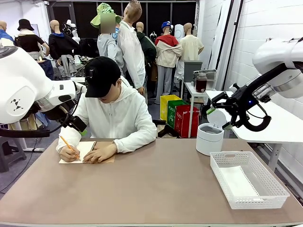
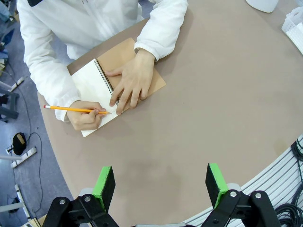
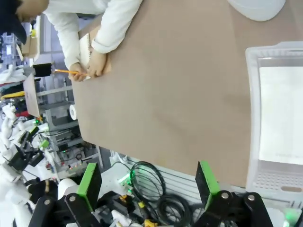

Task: Sort the paper based on its condition.
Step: If a person hands you a paper, place it in the Organizing basket , and if it's crumpled, put it in the Trash can.

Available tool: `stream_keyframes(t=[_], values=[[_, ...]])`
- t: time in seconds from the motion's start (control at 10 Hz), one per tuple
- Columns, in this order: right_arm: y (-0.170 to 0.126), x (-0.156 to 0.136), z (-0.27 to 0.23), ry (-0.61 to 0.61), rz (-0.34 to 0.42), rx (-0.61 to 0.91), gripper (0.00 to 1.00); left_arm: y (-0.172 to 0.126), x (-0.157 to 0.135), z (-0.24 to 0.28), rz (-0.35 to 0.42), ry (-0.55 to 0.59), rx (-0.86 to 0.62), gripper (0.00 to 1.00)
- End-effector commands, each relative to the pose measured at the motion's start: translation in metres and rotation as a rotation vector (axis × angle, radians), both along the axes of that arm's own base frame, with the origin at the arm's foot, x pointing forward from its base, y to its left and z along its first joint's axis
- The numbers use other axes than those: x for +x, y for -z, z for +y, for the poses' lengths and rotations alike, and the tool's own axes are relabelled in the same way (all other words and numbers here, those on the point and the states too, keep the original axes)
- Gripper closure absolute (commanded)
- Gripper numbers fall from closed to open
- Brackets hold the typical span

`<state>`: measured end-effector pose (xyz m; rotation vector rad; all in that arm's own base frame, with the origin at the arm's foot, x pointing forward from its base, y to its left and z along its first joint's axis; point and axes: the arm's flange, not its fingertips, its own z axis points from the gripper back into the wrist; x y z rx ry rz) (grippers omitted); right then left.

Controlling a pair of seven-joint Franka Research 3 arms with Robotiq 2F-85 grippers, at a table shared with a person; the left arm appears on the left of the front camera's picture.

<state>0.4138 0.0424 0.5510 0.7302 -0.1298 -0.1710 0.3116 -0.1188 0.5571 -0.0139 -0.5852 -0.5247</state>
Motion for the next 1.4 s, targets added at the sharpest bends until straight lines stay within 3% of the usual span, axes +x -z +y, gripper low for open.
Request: stream_keyframes(t=[0.0,0.3,0.4,0.7,0.9,1.3], values=[[0.001,0.001,-0.007,0.040,0.054,0.020,0.00,0.000,0.000,0.001,-0.002,0.000,-0.009,0.00],[0.002,0.000,-0.006,0.022,0.024,0.008,0.00,0.000,0.000,0.001,-0.002,0.000,-0.009,0.00],[-0.009,-0.006,0.014,-0.039,-0.177,-0.073,0.00,0.000,0.000,0.001,-0.002,0.000,-0.009,0.00],[-0.028,-0.034,0.054,-0.159,-0.513,-0.288,0.00,0.000,0.000,0.001,-0.002,0.000,-0.009,0.00],[-0.036,-0.053,0.065,-0.272,-0.665,-0.347,0.00,0.000,0.000,0.001,-0.002,0.000,-0.009,0.00],[-0.033,-0.074,0.073,-0.645,-0.780,-0.346,0.00,0.000,0.000,0.001,-0.002,0.000,-0.009,0.00]])
